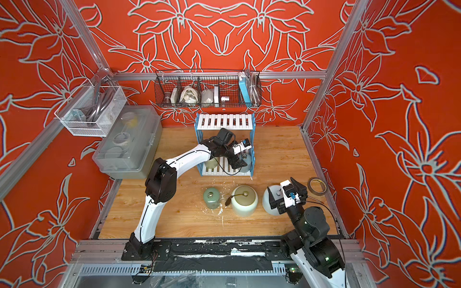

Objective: Remove the tea canisters from the shelf
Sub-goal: Pick up the tea canister from the shelf.

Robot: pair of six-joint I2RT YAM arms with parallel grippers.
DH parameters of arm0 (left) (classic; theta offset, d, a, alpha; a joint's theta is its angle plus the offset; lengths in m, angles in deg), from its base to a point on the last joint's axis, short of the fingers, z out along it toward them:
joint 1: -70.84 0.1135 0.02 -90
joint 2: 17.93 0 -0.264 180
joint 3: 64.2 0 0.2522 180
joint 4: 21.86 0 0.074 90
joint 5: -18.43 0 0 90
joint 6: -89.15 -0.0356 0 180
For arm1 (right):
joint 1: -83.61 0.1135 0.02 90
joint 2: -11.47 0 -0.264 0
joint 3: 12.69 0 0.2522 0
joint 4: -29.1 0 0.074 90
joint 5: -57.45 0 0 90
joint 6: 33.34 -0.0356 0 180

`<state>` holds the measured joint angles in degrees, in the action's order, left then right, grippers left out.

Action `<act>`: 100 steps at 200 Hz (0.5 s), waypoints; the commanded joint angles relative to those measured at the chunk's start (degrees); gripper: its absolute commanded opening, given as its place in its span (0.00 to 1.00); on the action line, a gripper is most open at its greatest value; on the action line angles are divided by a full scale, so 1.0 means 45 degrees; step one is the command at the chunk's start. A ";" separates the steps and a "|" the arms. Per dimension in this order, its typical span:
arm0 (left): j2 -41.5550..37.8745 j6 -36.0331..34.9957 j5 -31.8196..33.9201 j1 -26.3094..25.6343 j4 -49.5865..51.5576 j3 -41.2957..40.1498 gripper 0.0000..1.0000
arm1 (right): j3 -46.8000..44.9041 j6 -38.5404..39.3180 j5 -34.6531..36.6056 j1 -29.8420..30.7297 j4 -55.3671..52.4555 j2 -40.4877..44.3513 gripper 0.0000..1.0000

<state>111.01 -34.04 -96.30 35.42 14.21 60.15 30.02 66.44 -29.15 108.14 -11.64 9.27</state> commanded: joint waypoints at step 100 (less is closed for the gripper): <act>0.1043 0.0024 -0.0755 -0.0335 0.0872 0.1010 0.88 | -0.0243 0.0149 -0.0374 -0.0442 0.0176 0.0291 1.00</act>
<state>114.93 -33.93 -97.64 34.46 16.39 63.10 29.80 66.62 -30.20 106.72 -11.64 9.58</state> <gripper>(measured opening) 0.918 0.994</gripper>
